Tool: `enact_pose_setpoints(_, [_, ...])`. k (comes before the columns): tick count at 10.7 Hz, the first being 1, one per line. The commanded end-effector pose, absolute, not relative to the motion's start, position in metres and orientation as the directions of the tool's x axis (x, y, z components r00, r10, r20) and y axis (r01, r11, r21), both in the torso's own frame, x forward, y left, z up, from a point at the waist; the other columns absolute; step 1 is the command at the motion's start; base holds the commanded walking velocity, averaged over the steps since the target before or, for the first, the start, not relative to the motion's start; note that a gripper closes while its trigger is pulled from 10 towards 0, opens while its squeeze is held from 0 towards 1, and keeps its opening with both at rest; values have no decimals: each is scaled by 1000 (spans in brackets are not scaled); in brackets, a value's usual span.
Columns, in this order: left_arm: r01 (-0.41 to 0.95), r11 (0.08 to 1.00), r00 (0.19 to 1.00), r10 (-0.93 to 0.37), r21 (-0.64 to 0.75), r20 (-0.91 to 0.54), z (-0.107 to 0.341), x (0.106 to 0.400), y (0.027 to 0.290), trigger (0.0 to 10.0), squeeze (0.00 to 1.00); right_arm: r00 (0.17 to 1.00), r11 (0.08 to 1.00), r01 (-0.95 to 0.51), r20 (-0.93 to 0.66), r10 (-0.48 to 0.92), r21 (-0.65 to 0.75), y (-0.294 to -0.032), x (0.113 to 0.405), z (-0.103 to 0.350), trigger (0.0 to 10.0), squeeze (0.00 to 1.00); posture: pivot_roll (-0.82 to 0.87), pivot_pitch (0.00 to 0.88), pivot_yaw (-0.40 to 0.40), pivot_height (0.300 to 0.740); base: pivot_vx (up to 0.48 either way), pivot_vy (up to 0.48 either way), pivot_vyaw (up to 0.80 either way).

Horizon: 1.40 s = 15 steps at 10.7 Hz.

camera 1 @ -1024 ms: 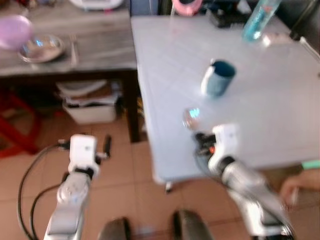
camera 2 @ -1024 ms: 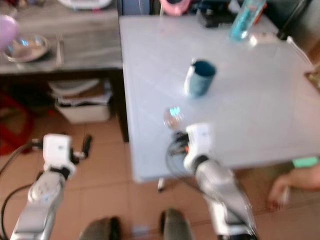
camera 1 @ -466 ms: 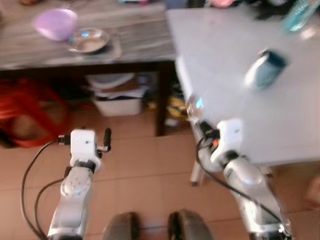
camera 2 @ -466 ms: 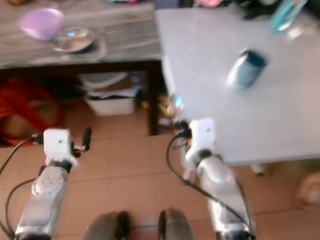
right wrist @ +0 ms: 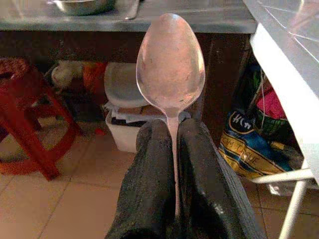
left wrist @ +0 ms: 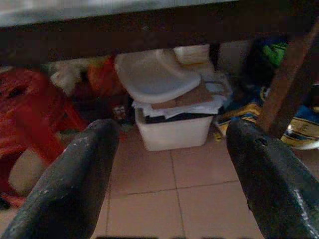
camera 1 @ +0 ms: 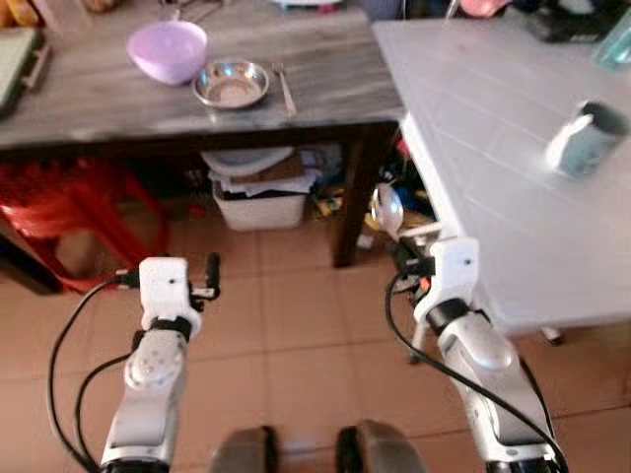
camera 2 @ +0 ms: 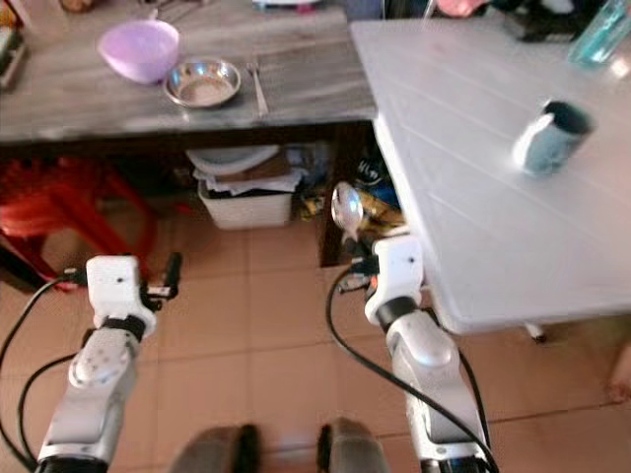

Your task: Setting the table

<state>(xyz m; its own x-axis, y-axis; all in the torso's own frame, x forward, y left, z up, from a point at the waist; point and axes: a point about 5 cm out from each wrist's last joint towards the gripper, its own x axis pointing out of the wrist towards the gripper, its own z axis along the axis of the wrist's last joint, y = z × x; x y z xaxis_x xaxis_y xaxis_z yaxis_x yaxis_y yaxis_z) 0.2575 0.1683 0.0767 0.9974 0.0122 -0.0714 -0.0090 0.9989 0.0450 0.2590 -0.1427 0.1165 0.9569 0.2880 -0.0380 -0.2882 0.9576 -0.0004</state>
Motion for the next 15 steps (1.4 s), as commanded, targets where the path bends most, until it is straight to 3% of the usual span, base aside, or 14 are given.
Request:
enact_pose_setpoints(1, [21, 999, 999, -19, 42, -46, 82, 260, 161, 10000, 0, 964, 964, -267, -18, 267, -11, -148, 261, 120, 10000, 0, -72, 165, 25, 740, 480, 0, 0])
enact_pose_setpoints(10, [28, 999, 1000, -28, 19, 8, 94, 265, 156, 10000, 0, 972, 977, -203, 103, 209, -69, -150, 272, 142, 10000, 0, -74, 175, 27, 740, 480, 0, 0])
enact_pose_setpoints(15, [-172, 982, 980, 163, 78, 111, 115, 256, 187, 10000, 0, 976, 991, -26, 210, 53, -128, -172, 276, 163, 10000, 0, -50, 191, 28, 740, 0, 0, 0])
